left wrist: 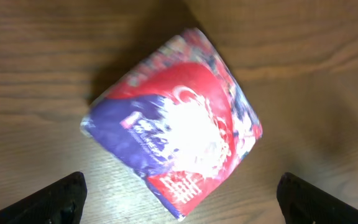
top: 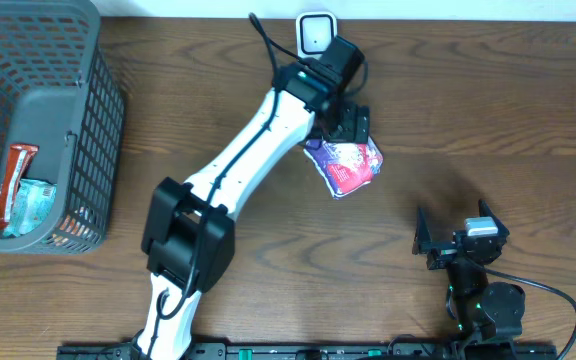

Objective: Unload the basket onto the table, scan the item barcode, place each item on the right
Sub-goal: 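Carry the purple bag to the table centre and release it, then return the left gripper into the grey basket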

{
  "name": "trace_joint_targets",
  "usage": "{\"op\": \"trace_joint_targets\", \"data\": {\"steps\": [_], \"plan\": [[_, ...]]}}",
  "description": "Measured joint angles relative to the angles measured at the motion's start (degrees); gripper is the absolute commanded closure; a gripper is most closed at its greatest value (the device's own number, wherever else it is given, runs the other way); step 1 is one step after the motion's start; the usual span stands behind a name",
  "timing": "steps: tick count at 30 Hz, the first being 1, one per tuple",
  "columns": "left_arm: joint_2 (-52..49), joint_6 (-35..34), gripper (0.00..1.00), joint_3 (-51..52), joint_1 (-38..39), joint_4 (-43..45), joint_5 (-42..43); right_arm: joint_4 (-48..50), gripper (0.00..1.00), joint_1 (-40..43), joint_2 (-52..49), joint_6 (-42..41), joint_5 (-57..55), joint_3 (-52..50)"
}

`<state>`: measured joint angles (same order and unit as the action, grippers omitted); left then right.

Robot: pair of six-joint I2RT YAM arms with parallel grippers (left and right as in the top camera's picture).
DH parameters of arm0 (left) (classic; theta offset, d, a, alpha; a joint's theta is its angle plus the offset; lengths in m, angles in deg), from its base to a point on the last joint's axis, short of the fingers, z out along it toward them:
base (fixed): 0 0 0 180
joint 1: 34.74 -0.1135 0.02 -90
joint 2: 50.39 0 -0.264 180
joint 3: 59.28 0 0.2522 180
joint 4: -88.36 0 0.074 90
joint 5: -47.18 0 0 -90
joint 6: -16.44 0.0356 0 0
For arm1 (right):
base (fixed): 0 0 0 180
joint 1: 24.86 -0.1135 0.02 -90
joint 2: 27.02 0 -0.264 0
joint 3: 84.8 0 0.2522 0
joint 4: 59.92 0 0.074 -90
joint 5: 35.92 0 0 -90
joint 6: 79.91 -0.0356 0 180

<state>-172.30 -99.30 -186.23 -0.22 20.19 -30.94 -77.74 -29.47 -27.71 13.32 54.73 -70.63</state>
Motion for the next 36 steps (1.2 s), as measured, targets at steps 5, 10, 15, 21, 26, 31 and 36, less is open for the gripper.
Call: {"op": "trace_joint_targets", "data": {"steps": [5, 10, 15, 21, 26, 31, 36], "plan": [[6.1, 0.0, 0.02, -0.3, -4.9, -0.5, 0.0, 0.0, 0.01, 0.0, 0.0, 0.0, 0.0, 0.0], [18.7, 0.0, 0.02, -1.4, -14.0, -1.5, 0.0, 0.0, 0.01, 0.0, 0.0, 0.0, 0.0, 0.0], [30.4, 0.0, 0.02, -2.5, -26.7, -1.6, -0.3, 0.0, 0.01, 0.0, 0.0, 0.0, 0.0, 0.0], [39.6, 0.0, 0.02, -2.7, -44.8, -3.5, -0.5, 0.0, 0.01, 0.0, 0.0, 0.0, 0.0, 0.0], [41.8, 0.0, 0.02, -2.7, -57.3, -5.5, -0.7, 0.0, 0.01, 0.2, 0.0, 0.0, 0.0, 0.0], [40.3, 0.0, 0.02, -2.2, -63.5, -8.0, -0.9, 0.0, 0.01, 0.2, 0.0, 0.0, 0.0, 0.0], [37.3, 0.0, 0.02, -1.1, -64.5, -11.9, -5.1, 0.0, 0.01, 0.2, 0.0, 0.0, 0.0, 0.0]]}}
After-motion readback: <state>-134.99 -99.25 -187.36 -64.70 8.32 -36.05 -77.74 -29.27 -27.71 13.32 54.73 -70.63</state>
